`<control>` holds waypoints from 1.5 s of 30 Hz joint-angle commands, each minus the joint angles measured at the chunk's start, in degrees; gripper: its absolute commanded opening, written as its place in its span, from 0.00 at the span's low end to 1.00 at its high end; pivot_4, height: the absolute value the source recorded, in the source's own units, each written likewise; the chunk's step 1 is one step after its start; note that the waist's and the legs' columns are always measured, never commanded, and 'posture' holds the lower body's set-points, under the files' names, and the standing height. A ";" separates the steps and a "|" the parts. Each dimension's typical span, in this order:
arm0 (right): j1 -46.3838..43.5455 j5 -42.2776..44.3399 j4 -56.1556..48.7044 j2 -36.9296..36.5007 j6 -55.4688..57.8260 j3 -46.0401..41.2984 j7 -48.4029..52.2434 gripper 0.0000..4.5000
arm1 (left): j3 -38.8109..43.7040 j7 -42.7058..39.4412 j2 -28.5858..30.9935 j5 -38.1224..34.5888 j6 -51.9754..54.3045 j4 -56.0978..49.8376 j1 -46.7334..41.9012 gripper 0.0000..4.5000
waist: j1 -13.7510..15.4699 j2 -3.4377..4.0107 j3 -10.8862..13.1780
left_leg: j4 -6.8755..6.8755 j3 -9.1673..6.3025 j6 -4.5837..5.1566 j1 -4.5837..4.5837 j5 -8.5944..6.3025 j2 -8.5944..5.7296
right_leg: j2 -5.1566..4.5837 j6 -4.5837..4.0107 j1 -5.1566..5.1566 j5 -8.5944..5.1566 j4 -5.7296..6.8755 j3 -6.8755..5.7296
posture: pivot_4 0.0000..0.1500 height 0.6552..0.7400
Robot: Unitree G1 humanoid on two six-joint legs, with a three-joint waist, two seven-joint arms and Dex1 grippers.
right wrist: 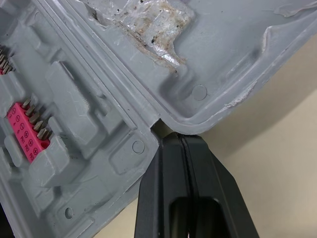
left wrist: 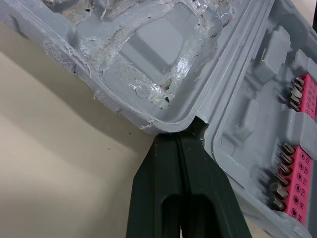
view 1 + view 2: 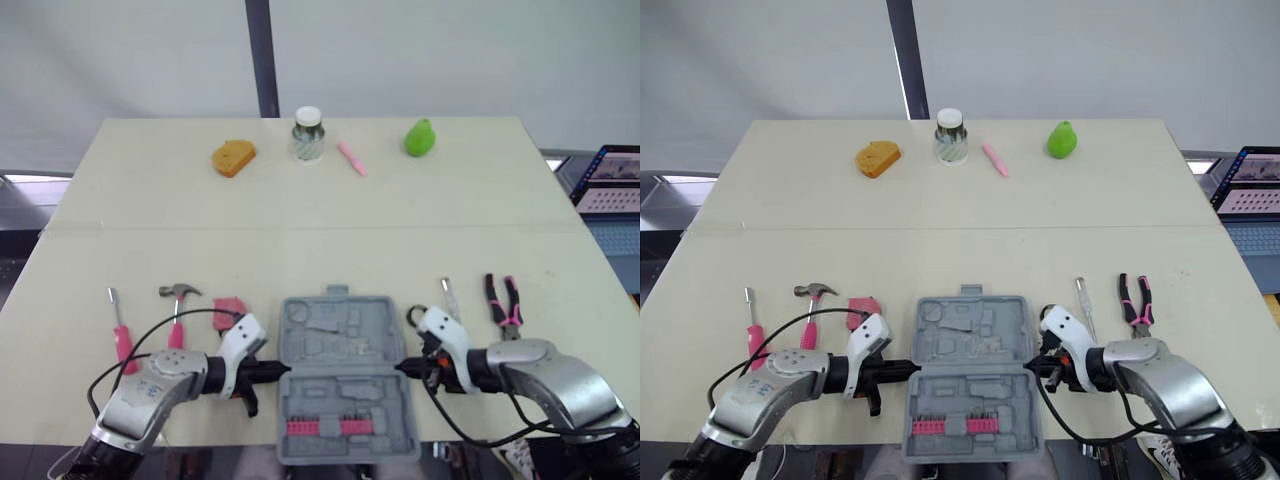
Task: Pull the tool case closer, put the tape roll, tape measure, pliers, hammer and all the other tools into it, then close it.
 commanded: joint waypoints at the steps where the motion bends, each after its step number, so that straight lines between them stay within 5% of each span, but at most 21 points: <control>1: 0.50 1.44 -2.54 -0.54 0.22 -0.50 -0.36 0.00 | 0.18 -0.21 0.38 -1.35 0.26 -2.64 1.34 0.00 | 0.00 0.00 0.00 | 0.00 0.00 0.00 0.00 0.00 0.00 | 0.00 0.00 0.00 0.00 0.00 0.01 | 1.00 0.47; 45: 2.30 3.34 -1.75 -4.84 -1.54 -3.21 0.24 0.00 | 7.10 0.58 3.87 -5.70 1.82 -4.22 4.50 0.00 | -0.02 0.00 0.00 | 0.00 -0.03 0.03 0.00 -0.01 -0.03 | -0.12 -0.01 0.04 0.00 -0.04 0.15 | 1.00 0.47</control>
